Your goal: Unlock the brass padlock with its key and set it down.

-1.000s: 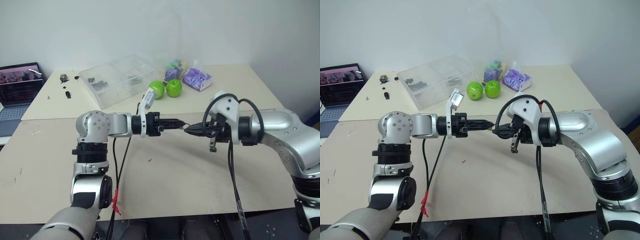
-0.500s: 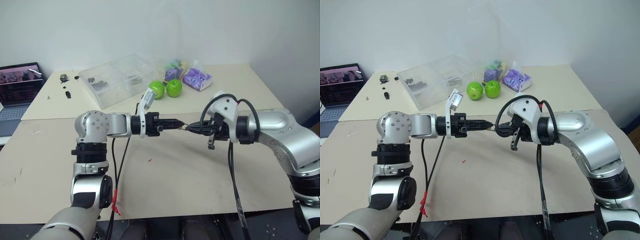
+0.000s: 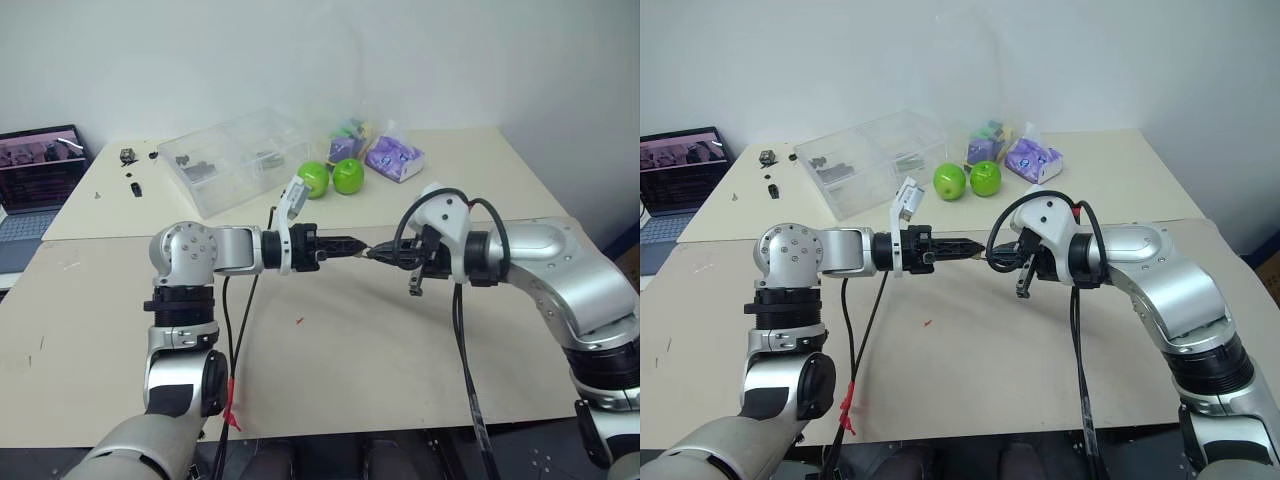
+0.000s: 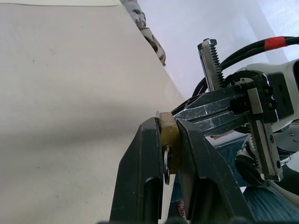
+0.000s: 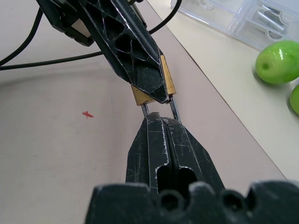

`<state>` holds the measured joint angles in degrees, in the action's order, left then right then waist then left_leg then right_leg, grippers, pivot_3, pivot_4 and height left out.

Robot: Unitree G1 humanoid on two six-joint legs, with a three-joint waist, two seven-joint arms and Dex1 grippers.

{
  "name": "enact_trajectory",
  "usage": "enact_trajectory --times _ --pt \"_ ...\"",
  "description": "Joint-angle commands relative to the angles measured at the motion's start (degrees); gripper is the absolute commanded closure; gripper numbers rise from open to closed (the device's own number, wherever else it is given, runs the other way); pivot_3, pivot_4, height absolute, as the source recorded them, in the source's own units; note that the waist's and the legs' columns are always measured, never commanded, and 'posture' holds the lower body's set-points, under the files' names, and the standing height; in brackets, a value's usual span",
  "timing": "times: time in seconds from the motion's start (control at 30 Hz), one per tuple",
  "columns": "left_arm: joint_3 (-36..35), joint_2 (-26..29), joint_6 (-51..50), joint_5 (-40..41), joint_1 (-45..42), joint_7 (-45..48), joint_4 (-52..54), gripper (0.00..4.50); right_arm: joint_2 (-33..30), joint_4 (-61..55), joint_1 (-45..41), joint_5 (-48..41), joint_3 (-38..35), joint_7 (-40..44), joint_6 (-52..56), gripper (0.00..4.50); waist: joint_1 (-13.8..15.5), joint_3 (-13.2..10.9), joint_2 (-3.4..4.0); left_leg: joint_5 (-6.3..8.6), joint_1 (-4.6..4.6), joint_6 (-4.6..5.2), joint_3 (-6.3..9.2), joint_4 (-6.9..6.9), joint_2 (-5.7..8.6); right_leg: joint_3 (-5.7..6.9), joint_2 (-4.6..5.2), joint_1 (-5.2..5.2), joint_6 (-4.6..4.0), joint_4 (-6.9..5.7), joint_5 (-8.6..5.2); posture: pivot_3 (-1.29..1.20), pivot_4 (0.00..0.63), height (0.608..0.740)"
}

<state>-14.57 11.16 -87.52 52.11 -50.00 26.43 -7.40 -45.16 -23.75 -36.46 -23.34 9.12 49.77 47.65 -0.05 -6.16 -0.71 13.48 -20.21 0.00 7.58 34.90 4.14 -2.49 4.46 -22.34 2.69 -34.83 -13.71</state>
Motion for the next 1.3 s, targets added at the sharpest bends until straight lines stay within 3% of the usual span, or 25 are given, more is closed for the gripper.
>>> enact_trajectory --times 0.03,0.4,0.77,1.1,1.3 --pt "-1.4 -0.1 -0.2 2.4 -2.3 0.9 2.8 4.43 0.1 1.0 -0.1 1.4 -0.3 -0.3 -1.8 4.48 0.0 0.0 0.00 0.00 0.00 0.00 0.00 0.01 0.00 0.00 0.00 0.00 0.00 -0.01 0.00 0.00 0.150 0.740" --pt "-1.0 -0.1 0.1 2.3 -1.7 1.1 2.8 4.43 -3.8 4.6 -2.0 2.7 -0.5 3.9 -5.4 4.48 0.0 0.0 0.00 0.00 0.00 0.00 -0.01 0.00 0.01 0.01 0.01 0.01 0.00 0.01 0.00 0.00 0.150 0.740" --pt "-1.0 0.3 0.2 2.9 -1.2 0.7 3.2 4.43 -2.2 5.4 -1.2 4.2 -0.2 4.4 -6.8 4.48 -0.1 0.0 -0.01 0.00 0.00 -0.01 -0.01 0.01 -0.01 0.00 0.00 0.01 0.00 -0.01 0.00 0.00 0.150 0.740" --pt "0.2 1.0 1.1 2.3 -0.7 1.6 2.6 4.43 -5.9 4.9 -1.8 3.4 -2.4 7.2 -6.0 4.48 -0.1 0.0 -0.01 0.00 0.00 -0.01 -0.02 0.01 0.00 0.00 0.01 0.01 0.00 0.01 0.00 0.00 0.150 0.740" --pt "0.9 0.6 1.9 2.1 -0.7 1.8 2.3 4.43 -4.8 3.8 -2.6 2.6 -2.7 6.2 -4.3 4.48 -0.2 0.0 -0.01 0.00 0.00 -0.01 -0.03 0.01 -0.01 -0.01 -0.01 0.01 0.00 -0.01 0.00 0.00 0.150 0.740"
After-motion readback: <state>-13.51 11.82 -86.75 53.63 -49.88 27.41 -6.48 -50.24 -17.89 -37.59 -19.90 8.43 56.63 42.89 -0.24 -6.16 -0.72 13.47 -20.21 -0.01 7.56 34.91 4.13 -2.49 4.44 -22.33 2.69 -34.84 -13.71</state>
